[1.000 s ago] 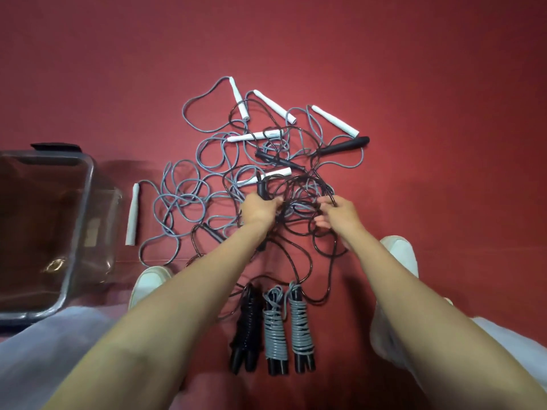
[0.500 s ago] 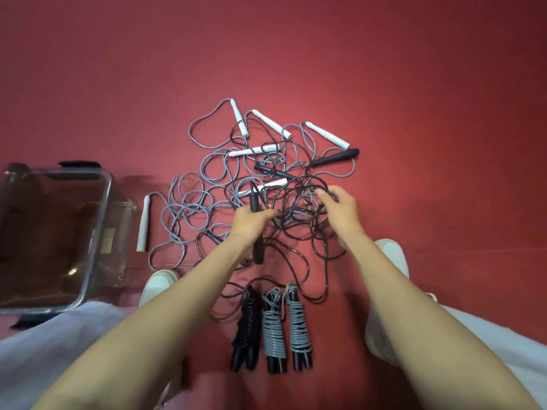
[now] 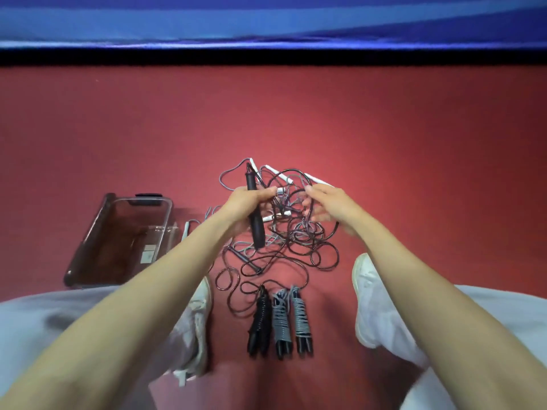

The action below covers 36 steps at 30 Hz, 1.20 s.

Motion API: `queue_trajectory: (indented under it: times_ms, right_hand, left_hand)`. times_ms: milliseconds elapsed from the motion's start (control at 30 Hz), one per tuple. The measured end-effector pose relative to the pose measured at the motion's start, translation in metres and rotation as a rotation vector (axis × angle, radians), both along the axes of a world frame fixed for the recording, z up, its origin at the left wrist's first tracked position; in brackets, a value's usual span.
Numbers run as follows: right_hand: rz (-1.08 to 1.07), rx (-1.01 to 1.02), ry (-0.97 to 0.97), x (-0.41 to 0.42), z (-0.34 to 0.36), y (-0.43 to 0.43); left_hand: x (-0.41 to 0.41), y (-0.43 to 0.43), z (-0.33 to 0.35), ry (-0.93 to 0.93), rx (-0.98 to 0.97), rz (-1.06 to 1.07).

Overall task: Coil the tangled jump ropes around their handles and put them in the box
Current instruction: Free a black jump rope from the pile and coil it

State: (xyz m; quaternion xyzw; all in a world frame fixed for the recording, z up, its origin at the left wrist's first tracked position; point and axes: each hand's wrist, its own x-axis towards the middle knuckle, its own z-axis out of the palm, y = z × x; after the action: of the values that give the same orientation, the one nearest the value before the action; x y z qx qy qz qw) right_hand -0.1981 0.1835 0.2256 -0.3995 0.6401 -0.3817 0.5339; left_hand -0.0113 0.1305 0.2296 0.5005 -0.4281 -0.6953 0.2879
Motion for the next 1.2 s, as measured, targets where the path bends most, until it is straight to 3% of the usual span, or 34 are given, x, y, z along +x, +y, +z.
queue_trajectory:
  times_ms: [133,233,400,533,600,700,800,900,1033,1200]
  right_hand:
    - [0.124,0.003,0.049,0.016,0.021,0.011]
    - [0.170,0.056,0.054,0.025,0.023,0.015]
    - [0.312,0.180,0.170,0.028,0.008,0.021]
    - [0.135,0.199,0.214,0.015,-0.027,0.013]
    - [0.208,0.228,0.344,0.007,-0.055,0.013]
    - [0.309,0.350,0.383,0.013,-0.098,0.018]
    - [0.227,0.394,0.403,0.028,-0.143,0.017]
    - [0.084,0.403,0.346,0.037,-0.179,0.016]
    - [0.030,0.535,0.109,0.050,-0.208,0.010]
    - [0.058,0.421,0.396,0.065,-0.237,-0.003]
  left_hand:
    - [0.006,0.021,0.005,-0.014,-0.013,-0.215]
    - [0.011,0.029,0.002,-0.027,-0.054,-0.218]
    - [0.017,0.029,-0.011,-0.245,-0.188,-0.149]
    - [0.036,0.013,-0.014,-0.201,-0.087,0.042]
    - [0.046,0.005,-0.019,-0.156,-0.011,0.103]
    - [0.054,-0.002,-0.037,-0.159,0.054,0.162]
    - [0.055,-0.011,-0.061,-0.200,0.079,0.180]
    - [0.057,-0.020,-0.086,-0.219,0.106,0.212]
    - [0.063,-0.032,-0.107,-0.271,0.119,0.242]
    - [0.076,-0.041,-0.128,-0.367,0.084,0.218]
